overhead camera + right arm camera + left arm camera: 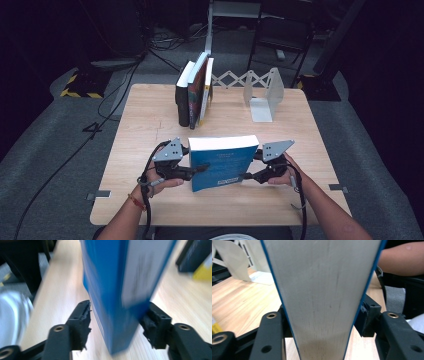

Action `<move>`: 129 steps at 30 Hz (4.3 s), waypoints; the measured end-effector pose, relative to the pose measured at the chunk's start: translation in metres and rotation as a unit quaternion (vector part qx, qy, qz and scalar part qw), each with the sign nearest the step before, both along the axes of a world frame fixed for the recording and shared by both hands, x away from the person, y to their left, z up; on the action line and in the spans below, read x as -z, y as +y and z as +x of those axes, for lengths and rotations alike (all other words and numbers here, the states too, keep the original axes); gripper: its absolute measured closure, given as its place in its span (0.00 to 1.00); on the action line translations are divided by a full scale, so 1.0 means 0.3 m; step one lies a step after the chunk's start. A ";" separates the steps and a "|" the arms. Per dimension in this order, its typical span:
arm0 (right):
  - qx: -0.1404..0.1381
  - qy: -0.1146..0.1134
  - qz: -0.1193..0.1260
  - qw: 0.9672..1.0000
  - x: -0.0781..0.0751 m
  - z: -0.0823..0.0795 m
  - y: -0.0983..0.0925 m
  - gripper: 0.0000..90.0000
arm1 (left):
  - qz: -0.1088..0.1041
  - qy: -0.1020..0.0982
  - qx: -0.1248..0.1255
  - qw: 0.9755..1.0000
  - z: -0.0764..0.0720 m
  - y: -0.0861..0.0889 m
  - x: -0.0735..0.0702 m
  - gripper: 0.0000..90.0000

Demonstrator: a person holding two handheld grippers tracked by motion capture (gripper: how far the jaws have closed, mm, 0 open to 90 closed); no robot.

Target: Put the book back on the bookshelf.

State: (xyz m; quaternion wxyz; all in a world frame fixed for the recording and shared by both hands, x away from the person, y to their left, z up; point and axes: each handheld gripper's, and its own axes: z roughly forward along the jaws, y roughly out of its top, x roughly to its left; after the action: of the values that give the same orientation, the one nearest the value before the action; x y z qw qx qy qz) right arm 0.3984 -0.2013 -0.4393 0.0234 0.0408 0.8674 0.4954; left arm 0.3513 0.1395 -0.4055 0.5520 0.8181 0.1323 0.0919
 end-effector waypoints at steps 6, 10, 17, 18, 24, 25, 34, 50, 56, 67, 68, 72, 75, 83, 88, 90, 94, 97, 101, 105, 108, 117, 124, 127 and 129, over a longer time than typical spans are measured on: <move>-0.012 -0.018 0.041 0.999 -0.092 -0.025 0.056 0.47 | 0.006 -0.008 -0.002 1.000 -0.005 -0.008 0.000 0.49; -0.007 -0.007 0.055 0.998 -0.106 -0.026 0.059 0.57 | 0.015 -0.010 -0.020 1.000 0.000 -0.012 0.003 0.39; 0.006 -0.009 0.043 0.999 -0.124 -0.063 0.059 0.68 | 0.035 -0.002 -0.051 0.998 0.013 -0.011 0.026 0.27; 0.010 -0.007 0.041 0.999 -0.126 -0.066 0.056 0.68 | 0.039 0.001 -0.056 0.998 0.013 -0.015 0.035 0.28; 0.027 -0.005 0.036 0.999 -0.130 -0.078 0.012 0.68 | 0.072 0.019 -0.058 0.996 0.023 -0.053 0.103 0.27; 0.031 -0.005 0.036 0.999 -0.131 -0.082 0.002 0.68 | 0.072 0.019 -0.058 0.996 0.023 -0.053 0.103 0.27; 0.042 -0.007 0.044 0.998 -0.149 -0.106 -0.040 0.66 | 0.084 0.029 -0.045 0.995 0.029 -0.120 0.149 0.28; 0.041 0.015 0.030 0.999 -0.287 -0.102 0.003 0.64 | 0.145 0.052 -0.070 0.986 0.010 -0.072 0.217 0.29; 0.046 0.008 0.002 0.999 -0.306 -0.115 0.014 0.66 | 0.193 0.073 -0.082 0.975 -0.007 -0.003 0.279 0.25; 0.070 0.014 -0.004 0.997 -0.313 -0.118 0.015 0.68 | 0.191 0.100 -0.121 0.969 -0.011 0.086 0.325 0.19; 0.070 0.014 -0.004 0.997 -0.313 -0.118 0.015 0.68 | 0.191 0.100 -0.121 0.969 -0.011 0.086 0.325 0.19; 0.078 0.018 -0.005 0.997 -0.315 -0.116 0.014 0.68 | 0.187 0.100 -0.125 0.969 -0.006 0.089 0.330 0.17; 0.086 0.021 -0.006 0.996 -0.320 -0.117 0.011 0.68 | 0.188 0.100 -0.126 0.969 -0.005 0.089 0.330 0.16; 0.116 0.004 -0.020 0.993 -0.376 -0.128 -0.009 0.68 | 0.188 0.100 -0.126 0.969 -0.005 0.089 0.330 0.16; 0.143 -0.007 -0.038 0.989 -0.413 -0.132 -0.035 0.68 | 0.188 0.101 -0.126 0.969 -0.005 0.089 0.330 0.16; 0.152 -0.009 -0.044 0.987 -0.420 -0.130 -0.051 0.68 | 0.188 0.101 -0.126 0.969 -0.005 0.089 0.330 0.16; 0.176 -0.014 -0.054 0.983 -0.437 -0.127 -0.091 0.68 | 0.188 0.101 -0.125 0.969 -0.004 0.090 0.330 0.16; 0.188 -0.017 -0.058 0.980 -0.447 -0.121 -0.110 0.68 | 0.188 0.101 -0.125 0.969 -0.004 0.090 0.330 0.16; 0.209 -0.023 -0.059 0.976 -0.464 -0.113 -0.151 0.68 | 0.188 0.101 -0.125 0.969 -0.004 0.090 0.330 0.16; 0.237 -0.024 -0.057 0.969 -0.478 -0.099 -0.198 0.68 | 0.188 0.101 -0.126 0.969 -0.004 0.089 0.330 0.16; 0.262 -0.028 -0.057 0.963 -0.489 -0.085 -0.240 0.68 | 0.188 0.102 -0.126 0.969 -0.004 0.089 0.330 0.16; 0.337 -0.030 -0.049 0.940 -0.509 -0.026 -0.362 0.68 | 0.187 0.103 -0.126 0.969 -0.004 0.089 0.330 0.16; 0.373 -0.031 -0.042 0.926 -0.523 0.027 -0.395 0.68 | 0.187 0.103 -0.125 0.969 -0.004 0.089 0.330 0.16; 0.378 -0.028 -0.037 0.925 -0.526 0.046 -0.393 0.68 | 0.187 0.103 -0.125 0.969 -0.004 0.089 0.330 0.16; 0.384 -0.027 -0.034 0.922 -0.529 0.077 -0.383 0.68 | 0.187 0.103 -0.125 0.969 -0.004 0.089 0.330 0.16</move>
State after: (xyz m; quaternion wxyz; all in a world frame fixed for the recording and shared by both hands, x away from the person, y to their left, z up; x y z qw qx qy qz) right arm 0.4215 -0.3162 -0.2806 0.2367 0.3562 0.8005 0.4199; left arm 0.3502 0.1663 -0.5045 0.3569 0.8889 0.2699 0.0985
